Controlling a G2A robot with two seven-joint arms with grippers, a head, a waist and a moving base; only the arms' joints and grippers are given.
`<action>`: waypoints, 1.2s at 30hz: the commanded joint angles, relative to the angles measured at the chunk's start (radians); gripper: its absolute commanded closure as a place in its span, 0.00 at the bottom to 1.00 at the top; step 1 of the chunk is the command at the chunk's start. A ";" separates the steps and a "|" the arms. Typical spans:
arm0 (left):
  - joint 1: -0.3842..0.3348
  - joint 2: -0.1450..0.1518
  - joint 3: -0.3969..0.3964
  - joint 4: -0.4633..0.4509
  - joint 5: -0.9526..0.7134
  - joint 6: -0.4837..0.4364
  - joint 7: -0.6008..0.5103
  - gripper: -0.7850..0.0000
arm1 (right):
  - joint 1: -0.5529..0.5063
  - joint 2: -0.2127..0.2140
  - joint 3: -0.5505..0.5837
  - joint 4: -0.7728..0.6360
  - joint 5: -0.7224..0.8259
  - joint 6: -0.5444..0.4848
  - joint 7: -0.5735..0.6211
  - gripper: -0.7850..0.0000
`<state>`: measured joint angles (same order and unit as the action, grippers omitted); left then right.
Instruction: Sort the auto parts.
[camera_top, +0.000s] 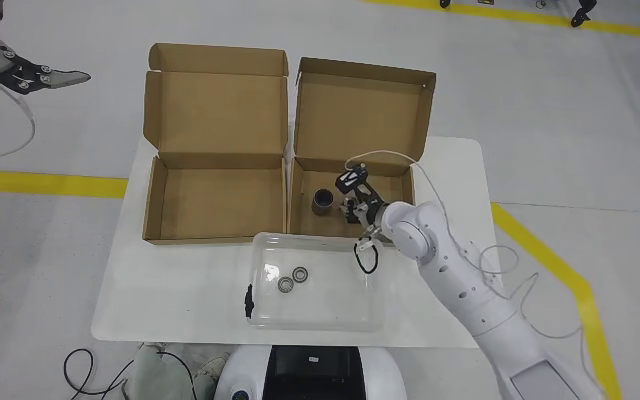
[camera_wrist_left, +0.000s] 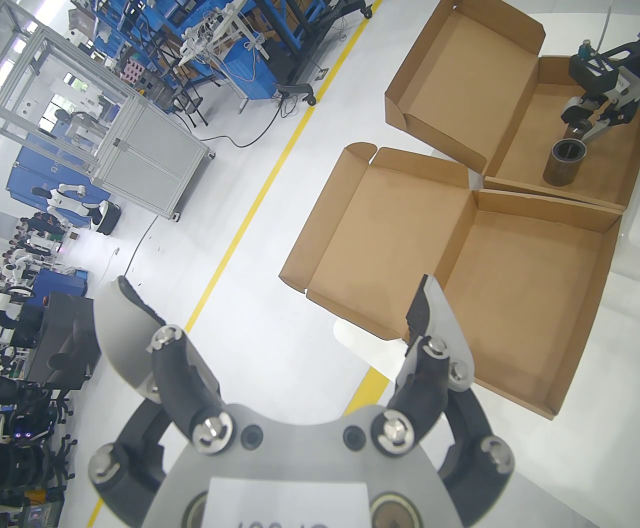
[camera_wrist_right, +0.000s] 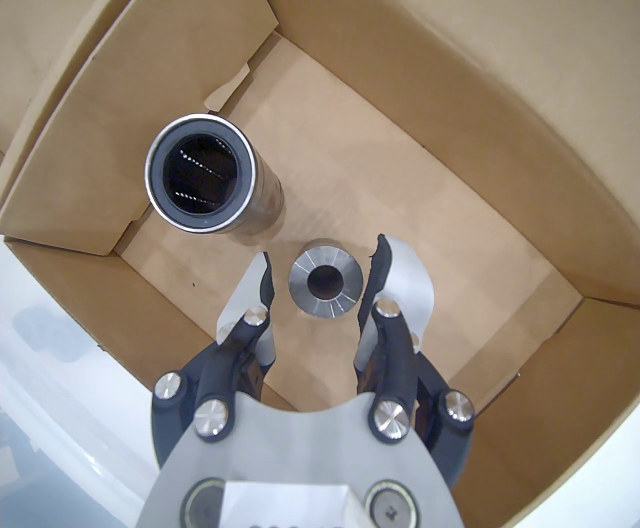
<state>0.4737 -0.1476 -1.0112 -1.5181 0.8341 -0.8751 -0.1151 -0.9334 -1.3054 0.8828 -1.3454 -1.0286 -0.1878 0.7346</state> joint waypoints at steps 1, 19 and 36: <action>0.000 0.000 0.000 0.000 0.000 0.000 0.000 0.00 | -0.005 0.002 0.005 -0.016 -0.009 -0.003 -0.002 0.55; 0.000 0.000 0.000 0.000 0.000 0.000 0.000 0.00 | -0.206 0.064 0.096 -0.477 -0.170 -0.304 -0.101 0.57; 0.000 0.000 0.000 0.000 0.000 0.000 0.000 0.00 | -0.329 0.101 0.044 -0.446 -0.263 -0.630 -0.189 0.58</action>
<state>0.4737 -0.1476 -1.0112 -1.5181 0.8341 -0.8751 -0.1151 -1.2582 -1.2056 0.9242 -1.7974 -1.2928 -0.8202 0.5478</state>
